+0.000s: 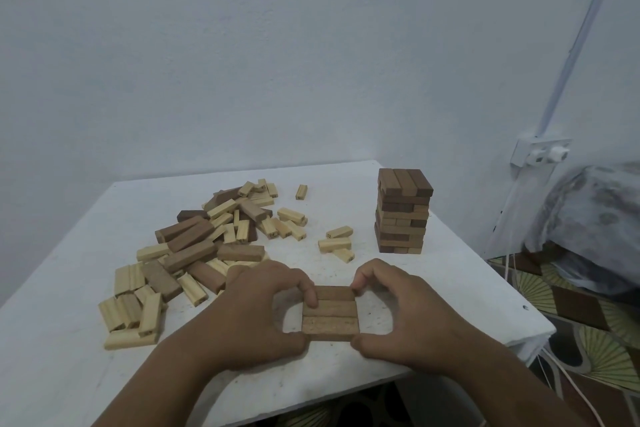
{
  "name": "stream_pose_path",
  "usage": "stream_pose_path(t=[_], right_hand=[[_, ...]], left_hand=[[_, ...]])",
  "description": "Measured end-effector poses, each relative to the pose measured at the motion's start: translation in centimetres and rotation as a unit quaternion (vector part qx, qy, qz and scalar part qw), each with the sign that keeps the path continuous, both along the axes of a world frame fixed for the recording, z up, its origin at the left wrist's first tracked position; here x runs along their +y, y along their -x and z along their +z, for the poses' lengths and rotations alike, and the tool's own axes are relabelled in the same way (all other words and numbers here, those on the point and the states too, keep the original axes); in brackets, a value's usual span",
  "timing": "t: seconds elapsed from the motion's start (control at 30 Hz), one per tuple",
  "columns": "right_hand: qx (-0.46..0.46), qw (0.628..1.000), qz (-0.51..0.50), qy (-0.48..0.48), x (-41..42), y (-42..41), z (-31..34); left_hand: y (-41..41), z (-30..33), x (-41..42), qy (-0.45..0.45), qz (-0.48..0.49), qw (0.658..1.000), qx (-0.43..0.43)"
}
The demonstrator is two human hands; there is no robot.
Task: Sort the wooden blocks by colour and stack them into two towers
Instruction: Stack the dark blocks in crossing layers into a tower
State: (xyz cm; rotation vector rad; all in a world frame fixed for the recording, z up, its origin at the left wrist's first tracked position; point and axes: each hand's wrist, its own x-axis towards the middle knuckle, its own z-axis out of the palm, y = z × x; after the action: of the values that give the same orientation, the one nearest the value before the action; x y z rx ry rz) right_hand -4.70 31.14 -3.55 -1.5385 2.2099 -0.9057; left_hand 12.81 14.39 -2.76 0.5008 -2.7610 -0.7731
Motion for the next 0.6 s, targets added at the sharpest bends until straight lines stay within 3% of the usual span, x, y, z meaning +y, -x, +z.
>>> stream_pose_path(t=[0.23, 0.37, 0.6], right_hand=[[-0.041, 0.987, -0.059, 0.145, 1.1, 1.0, 2.5], [-0.035, 0.963, -0.083, 0.254, 1.3, 2.5, 4.4], [-0.023, 0.931, -0.132, 0.339, 0.3, 6.6, 5.8]], left_hand=[[1.5, 2.2, 0.8, -0.135, 0.048, 0.981, 0.128], [4.3, 4.3, 1.2, -0.162, 0.045, 0.967, 0.19], [10.6, 7.8, 1.4, -0.142, 0.042, 0.967, 0.209]])
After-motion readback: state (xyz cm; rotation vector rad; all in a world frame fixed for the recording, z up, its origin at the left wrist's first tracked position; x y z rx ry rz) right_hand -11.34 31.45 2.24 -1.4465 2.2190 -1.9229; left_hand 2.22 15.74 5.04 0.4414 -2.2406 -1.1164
